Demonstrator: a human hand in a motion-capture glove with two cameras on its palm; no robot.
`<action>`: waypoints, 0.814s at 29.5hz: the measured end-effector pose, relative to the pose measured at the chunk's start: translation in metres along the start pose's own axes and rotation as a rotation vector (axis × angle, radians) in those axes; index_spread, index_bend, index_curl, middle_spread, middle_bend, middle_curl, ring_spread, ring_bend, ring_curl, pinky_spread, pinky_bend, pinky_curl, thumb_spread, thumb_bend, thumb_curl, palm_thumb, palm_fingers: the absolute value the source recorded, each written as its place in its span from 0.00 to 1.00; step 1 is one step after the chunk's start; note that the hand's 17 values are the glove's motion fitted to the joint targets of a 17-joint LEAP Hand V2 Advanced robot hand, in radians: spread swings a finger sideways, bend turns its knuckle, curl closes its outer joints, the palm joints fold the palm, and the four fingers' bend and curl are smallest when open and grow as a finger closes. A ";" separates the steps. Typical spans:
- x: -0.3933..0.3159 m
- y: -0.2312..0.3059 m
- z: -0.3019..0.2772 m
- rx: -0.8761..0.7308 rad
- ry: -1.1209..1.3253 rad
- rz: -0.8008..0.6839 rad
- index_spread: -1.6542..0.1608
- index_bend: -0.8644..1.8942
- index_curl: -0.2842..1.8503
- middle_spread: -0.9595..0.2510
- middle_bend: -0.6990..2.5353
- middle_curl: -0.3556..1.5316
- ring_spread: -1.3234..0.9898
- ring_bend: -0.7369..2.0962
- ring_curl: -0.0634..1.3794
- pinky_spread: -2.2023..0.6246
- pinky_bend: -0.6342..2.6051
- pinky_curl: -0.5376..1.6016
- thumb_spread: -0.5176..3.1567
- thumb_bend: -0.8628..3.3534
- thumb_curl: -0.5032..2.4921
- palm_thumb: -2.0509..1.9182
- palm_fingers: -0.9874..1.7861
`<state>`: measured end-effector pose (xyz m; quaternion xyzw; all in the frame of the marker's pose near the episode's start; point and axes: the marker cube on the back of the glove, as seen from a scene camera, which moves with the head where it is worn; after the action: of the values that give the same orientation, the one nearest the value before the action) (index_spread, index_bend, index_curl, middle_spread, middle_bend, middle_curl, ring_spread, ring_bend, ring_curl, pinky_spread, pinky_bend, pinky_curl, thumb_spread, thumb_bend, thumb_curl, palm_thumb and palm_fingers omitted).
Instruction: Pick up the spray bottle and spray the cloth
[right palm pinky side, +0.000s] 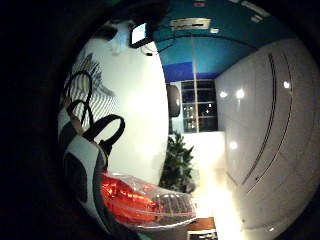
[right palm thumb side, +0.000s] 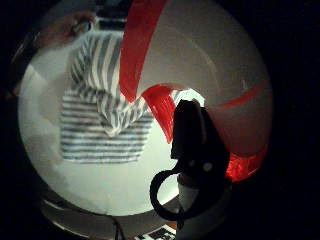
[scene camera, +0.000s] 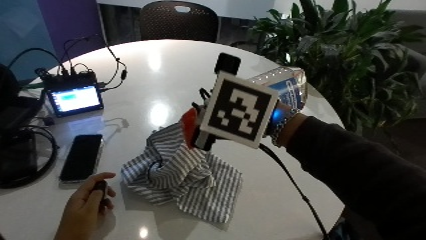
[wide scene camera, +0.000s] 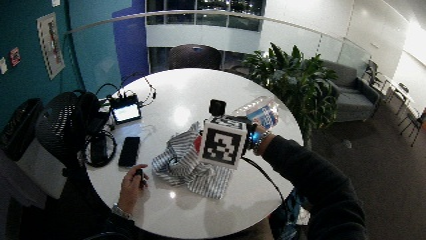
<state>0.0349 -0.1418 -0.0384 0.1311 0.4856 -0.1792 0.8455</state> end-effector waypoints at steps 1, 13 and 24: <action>0.006 -0.002 -0.004 0.014 -0.018 0.034 0.75 0.37 0.34 0.61 0.41 0.47 0.48 0.55 0.36 0.66 0.37 0.44 0.51 0.20 0.29 0.68 0.85; 0.075 -0.050 -0.046 0.275 -0.411 0.405 0.75 0.37 0.35 0.61 0.41 0.47 0.48 0.55 0.36 0.66 0.37 0.44 0.51 0.20 0.29 0.68 0.85; 0.092 -0.105 -0.057 0.479 -0.873 0.726 0.75 0.37 0.35 0.62 0.41 0.47 0.48 0.53 0.36 0.66 0.38 0.45 0.51 0.20 0.29 0.68 0.83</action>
<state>-0.0117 -0.2296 -0.1517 0.3890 -0.0351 -0.0210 0.9203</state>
